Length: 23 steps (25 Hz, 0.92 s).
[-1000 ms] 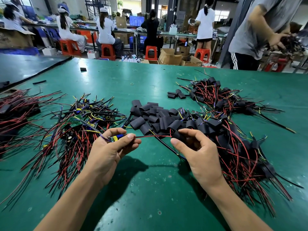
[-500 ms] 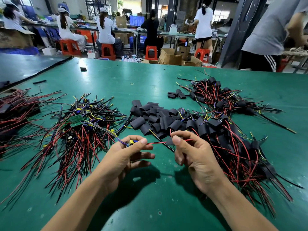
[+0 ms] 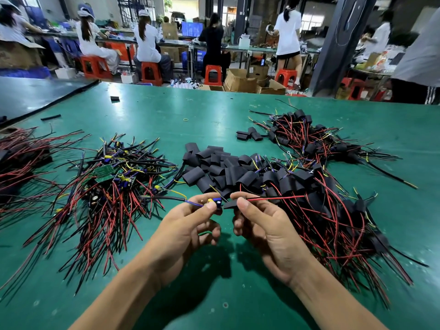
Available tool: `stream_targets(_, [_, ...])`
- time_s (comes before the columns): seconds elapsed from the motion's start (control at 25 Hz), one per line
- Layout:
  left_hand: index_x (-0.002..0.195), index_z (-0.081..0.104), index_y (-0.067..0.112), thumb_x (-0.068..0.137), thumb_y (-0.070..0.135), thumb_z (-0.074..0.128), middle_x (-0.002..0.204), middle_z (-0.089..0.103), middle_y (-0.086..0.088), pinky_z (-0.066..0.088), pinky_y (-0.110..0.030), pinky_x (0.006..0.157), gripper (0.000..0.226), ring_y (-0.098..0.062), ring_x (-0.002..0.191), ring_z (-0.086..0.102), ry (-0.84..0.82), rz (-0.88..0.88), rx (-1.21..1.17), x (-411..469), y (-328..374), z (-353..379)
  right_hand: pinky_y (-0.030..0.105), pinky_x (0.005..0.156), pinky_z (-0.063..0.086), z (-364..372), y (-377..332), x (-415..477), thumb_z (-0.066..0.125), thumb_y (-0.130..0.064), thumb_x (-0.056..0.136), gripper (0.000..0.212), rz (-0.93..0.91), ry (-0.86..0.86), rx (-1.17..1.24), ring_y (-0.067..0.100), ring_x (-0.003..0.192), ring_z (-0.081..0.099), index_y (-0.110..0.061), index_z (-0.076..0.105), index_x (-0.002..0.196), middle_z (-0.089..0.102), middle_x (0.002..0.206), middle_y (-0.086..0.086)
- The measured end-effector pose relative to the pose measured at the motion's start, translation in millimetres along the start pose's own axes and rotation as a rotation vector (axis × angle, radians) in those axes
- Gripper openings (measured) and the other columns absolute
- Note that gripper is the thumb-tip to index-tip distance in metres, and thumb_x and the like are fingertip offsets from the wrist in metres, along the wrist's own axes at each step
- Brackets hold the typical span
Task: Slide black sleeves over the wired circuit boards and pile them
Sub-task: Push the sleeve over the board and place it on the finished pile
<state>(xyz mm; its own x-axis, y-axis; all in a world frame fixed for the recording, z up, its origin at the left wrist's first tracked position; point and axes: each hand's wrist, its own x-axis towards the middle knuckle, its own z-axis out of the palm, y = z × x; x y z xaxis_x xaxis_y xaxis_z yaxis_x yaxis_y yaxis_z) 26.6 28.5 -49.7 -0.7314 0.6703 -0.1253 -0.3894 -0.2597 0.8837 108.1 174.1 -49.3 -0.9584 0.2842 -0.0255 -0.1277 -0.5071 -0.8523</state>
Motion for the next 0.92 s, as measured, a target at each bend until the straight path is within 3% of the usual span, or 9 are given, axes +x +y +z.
stream_targets(0.16, [0.103, 0.064, 0.007, 0.069, 0.027, 0.075, 0.092, 0.072, -0.01, 0.049, -0.022, 0.052, 0.041, -0.016, 0.053, 0.057, 0.074, 0.057, 0.009, 0, 1, -5, 0.02, 0.06, 0.052, 0, 5, 1, 0.081, -0.026, 0.066, 0.038, -0.025, 0.02, -0.129, 0.011, 0.061, 0.059, -0.011, 0.077, 0.102, 0.069, 0.081, 0.0])
stream_targets(0.32, [0.079, 0.078, 0.017, 0.062, 0.03, 0.078, 0.085, 0.073, -0.007, 0.05, -0.019, 0.05, 0.021, -0.012, 0.05, 0.057, 0.119, 0.062, 0.001, 1, 6, -6, 0.021, 0.065, 0.051, -3, 5, 1, 0.077, -0.023, 0.075, 0.033, -0.141, 0.024, -0.305, 0.012, 0.065, 0.059, -0.01, 0.077, 0.105, 0.073, 0.087, 0.003])
stream_targets(0.44, [0.076, 0.078, 0.016, 0.064, 0.029, 0.078, 0.078, 0.071, -0.003, 0.048, -0.017, 0.048, 0.017, -0.01, 0.049, 0.055, 0.133, 0.043, -0.022, 2, 8, -7, 0.019, 0.065, 0.05, -3, 6, 0, 0.074, -0.018, 0.083, 0.025, -0.233, 0.03, -0.418, 0.01, 0.062, 0.058, -0.011, 0.076, 0.108, 0.074, 0.085, 0.0])
stream_targets(0.56, [0.087, 0.073, 0.011, 0.066, 0.031, 0.079, 0.078, 0.069, -0.003, 0.048, -0.016, 0.048, 0.029, -0.009, 0.05, 0.054, 0.13, 0.049, -0.034, 1, 9, -7, 0.021, 0.066, 0.051, -2, 6, -1, 0.077, -0.023, 0.08, 0.026, -0.247, 0.063, -0.406, 0.012, 0.061, 0.058, -0.019, 0.076, 0.106, 0.075, 0.085, 0.001])
stream_targets(0.68, [0.087, 0.078, 0.015, 0.067, 0.032, 0.078, 0.081, 0.069, -0.003, 0.048, -0.016, 0.051, 0.026, -0.009, 0.052, 0.054, 0.088, 0.045, -0.028, 0, 8, -7, 0.023, 0.065, 0.052, 2, 7, -1, 0.08, -0.032, 0.071, 0.034, -0.175, 0.079, -0.302, 0.014, 0.062, 0.059, -0.023, 0.077, 0.104, 0.072, 0.082, 0.001])
stream_targets(0.92, [0.09, 0.079, 0.016, 0.069, 0.032, 0.076, 0.084, 0.07, -0.002, 0.049, -0.016, 0.055, 0.027, -0.008, 0.054, 0.055, 0.037, 0.033, -0.039, 0, 7, -9, 0.02, 0.061, 0.052, 8, 7, -3, 0.081, -0.024, 0.066, 0.039, -0.084, 0.049, -0.134, 0.013, 0.06, 0.058, -0.013, 0.077, 0.103, 0.074, 0.092, 0.007])
